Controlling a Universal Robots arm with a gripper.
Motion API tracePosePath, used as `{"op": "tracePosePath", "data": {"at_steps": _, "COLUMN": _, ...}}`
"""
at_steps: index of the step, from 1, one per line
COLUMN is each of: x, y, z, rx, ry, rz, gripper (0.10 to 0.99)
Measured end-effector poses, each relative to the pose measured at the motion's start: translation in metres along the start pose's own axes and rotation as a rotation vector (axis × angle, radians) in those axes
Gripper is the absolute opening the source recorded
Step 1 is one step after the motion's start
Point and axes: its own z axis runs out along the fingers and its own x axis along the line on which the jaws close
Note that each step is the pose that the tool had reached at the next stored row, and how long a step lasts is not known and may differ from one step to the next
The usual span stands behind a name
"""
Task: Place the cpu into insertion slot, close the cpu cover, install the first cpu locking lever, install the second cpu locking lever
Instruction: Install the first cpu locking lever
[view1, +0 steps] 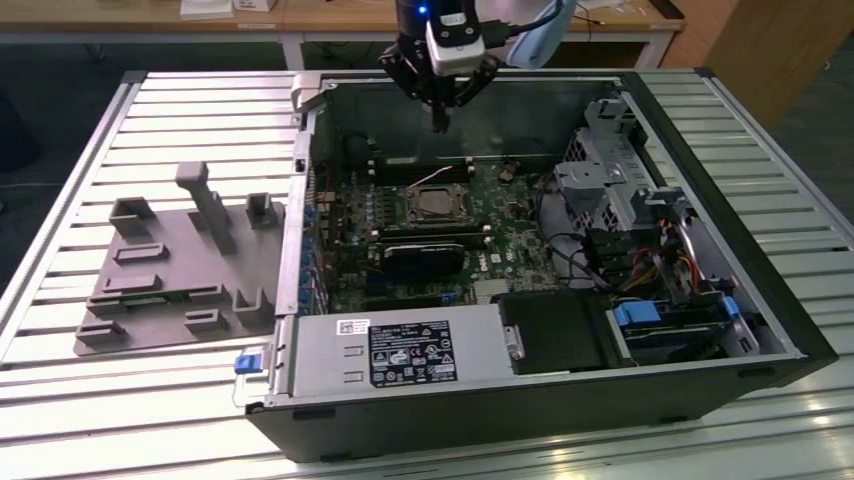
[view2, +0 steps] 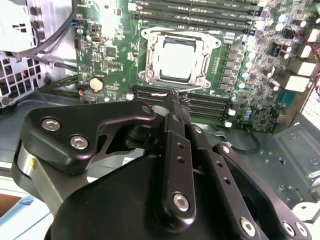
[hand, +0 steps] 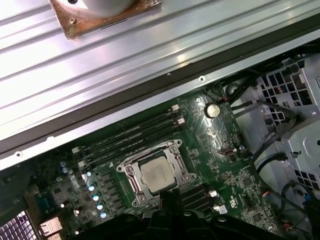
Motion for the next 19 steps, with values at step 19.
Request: {"op": "tracePosePath", "data": {"at_steps": 19, "x": 0.0025, "y": -0.0011, "z": 0.0225, "rx": -0.023, "ry": 0.0108, "rz": -0.003, "gripper": 0.106}}
